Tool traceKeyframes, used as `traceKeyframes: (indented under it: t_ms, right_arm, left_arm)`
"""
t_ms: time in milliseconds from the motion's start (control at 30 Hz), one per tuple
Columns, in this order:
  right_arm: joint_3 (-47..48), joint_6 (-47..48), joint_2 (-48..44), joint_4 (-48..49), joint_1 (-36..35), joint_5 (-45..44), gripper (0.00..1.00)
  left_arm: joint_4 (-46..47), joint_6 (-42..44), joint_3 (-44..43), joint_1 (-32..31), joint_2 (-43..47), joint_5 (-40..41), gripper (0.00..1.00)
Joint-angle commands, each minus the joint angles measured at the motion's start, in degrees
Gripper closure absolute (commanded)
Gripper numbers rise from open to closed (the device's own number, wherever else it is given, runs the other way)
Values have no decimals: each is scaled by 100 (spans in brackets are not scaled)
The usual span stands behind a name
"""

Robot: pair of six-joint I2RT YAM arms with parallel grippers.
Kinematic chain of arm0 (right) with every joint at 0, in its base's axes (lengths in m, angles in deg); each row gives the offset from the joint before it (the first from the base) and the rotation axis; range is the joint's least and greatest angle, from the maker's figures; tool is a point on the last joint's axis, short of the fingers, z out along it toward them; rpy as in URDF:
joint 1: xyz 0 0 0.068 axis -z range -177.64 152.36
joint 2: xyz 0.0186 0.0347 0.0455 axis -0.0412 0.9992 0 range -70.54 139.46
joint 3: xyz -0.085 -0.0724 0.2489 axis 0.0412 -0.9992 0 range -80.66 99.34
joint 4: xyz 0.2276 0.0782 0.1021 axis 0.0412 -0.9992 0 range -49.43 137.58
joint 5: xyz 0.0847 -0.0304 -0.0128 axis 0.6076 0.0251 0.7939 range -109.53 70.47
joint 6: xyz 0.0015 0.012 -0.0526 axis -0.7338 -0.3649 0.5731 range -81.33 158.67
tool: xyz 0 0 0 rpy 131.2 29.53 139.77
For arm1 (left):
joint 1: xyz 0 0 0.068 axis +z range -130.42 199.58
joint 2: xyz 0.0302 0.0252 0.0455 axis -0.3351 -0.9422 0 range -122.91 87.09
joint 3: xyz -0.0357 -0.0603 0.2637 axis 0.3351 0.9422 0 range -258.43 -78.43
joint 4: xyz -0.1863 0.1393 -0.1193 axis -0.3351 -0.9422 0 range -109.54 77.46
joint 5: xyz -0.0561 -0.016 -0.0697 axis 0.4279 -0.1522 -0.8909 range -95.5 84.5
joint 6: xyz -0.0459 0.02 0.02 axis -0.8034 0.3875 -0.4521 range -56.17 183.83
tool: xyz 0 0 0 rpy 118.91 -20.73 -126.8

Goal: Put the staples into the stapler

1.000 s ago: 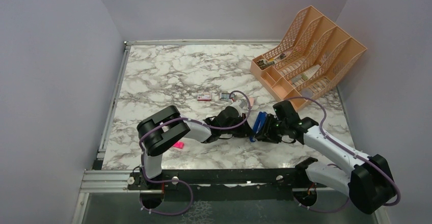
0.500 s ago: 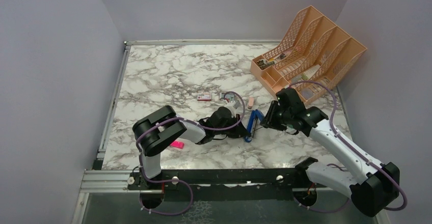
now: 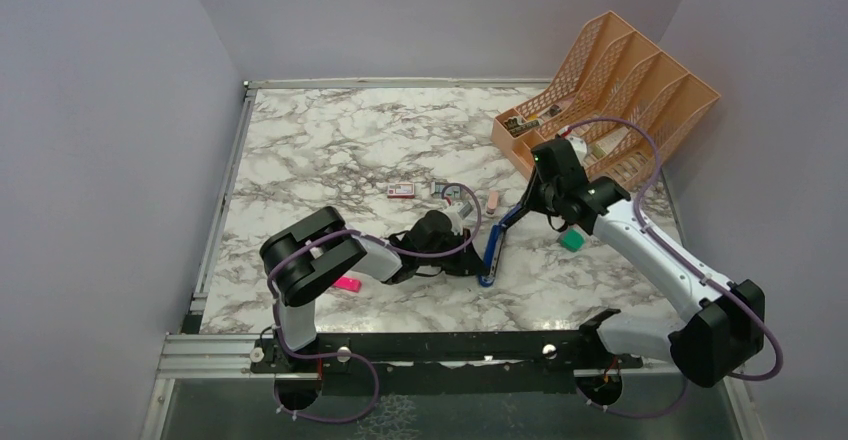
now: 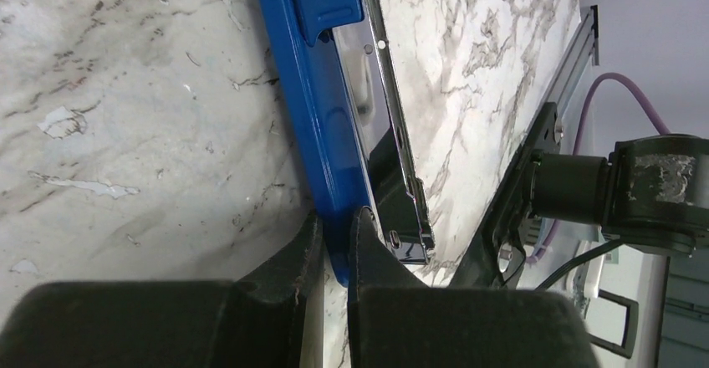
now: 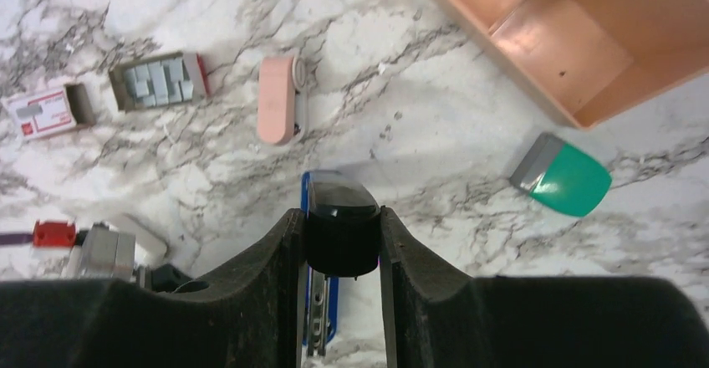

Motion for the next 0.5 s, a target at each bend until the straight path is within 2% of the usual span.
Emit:
traceKeyframes:
  t_ms: [0,300,467]
  right_arm:
    - [122,531,326,739,236,-1144,68]
    - [-88,693,868,1309,582,-560,65]
    - [-250,656,696,1386,577,-239,56]
  left_arm:
    - [-109,389,209,-124,-67,-590,100]
    - [5,60,302,-13,-115,-837,100]
    - [22,-76,309,131,-80,-958,100]
